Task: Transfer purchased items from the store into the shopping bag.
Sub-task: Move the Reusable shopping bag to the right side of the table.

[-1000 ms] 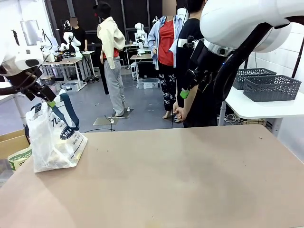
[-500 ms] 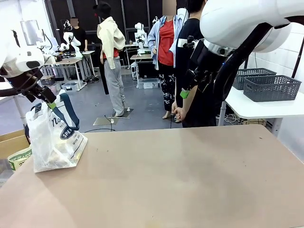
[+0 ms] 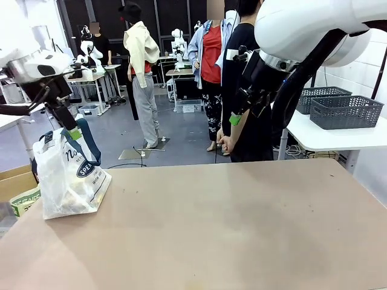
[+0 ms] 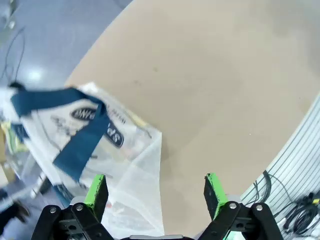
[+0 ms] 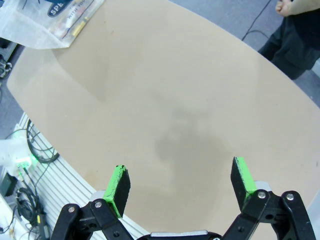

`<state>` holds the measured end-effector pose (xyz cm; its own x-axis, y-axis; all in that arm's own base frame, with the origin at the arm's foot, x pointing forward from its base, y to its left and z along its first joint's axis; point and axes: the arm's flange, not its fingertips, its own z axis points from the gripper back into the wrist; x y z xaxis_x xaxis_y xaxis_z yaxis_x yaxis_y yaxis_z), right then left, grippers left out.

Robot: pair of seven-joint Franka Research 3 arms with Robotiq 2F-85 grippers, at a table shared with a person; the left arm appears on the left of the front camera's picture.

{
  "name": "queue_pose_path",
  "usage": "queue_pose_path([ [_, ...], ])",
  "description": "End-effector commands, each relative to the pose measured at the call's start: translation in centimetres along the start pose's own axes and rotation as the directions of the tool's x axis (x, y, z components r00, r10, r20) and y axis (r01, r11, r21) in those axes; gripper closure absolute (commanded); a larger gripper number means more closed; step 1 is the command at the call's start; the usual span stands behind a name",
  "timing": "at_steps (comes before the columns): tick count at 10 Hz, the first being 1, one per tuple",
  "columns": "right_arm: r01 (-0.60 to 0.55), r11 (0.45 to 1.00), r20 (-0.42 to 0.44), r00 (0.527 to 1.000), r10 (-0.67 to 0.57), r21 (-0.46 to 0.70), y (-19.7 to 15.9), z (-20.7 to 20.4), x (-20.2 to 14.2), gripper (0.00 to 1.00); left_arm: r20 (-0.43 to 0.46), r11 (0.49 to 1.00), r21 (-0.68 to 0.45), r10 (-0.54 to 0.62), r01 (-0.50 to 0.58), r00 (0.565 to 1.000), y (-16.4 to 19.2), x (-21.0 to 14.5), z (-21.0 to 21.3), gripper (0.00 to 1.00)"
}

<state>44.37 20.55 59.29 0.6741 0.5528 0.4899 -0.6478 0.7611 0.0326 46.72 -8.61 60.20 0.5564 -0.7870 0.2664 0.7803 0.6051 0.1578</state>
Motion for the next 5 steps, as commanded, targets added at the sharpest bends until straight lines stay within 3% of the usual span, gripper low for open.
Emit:
queue_pose_path([
  [1,0.0,1.0,-0.013,1.0,0.0,-0.004,0.0,0.2,0.0,0.0,0.101,0.98,-0.092,-0.165,0.175,0.981,0.8,0.6,-0.2,0.0],
  [3,0.0,1.0,0.0,1.0,0.0,0.0,0.0,0.0,0.0,0.0,0.168,0.949,-0.108,-0.277,0.297,0.946,-0.5,0.7,-1.0,0.0],
  [4,-0.105,0.99,0.025,0.994,0.103,0.093,-1.2,1.8,-1.7,0.0,0.21,0.94,-0.116,-0.292,0.321,0.933,-0.2,0.7,-1.4,0.0],
  [5,-0.141,0.976,0.048,0.99,0.135,0.168,-2.4,2.1,-2.6,0.0,0.257,0.928,-0.131,-0.308,0.348,0.916,0.3,0.8,-1.5,0.0],
])
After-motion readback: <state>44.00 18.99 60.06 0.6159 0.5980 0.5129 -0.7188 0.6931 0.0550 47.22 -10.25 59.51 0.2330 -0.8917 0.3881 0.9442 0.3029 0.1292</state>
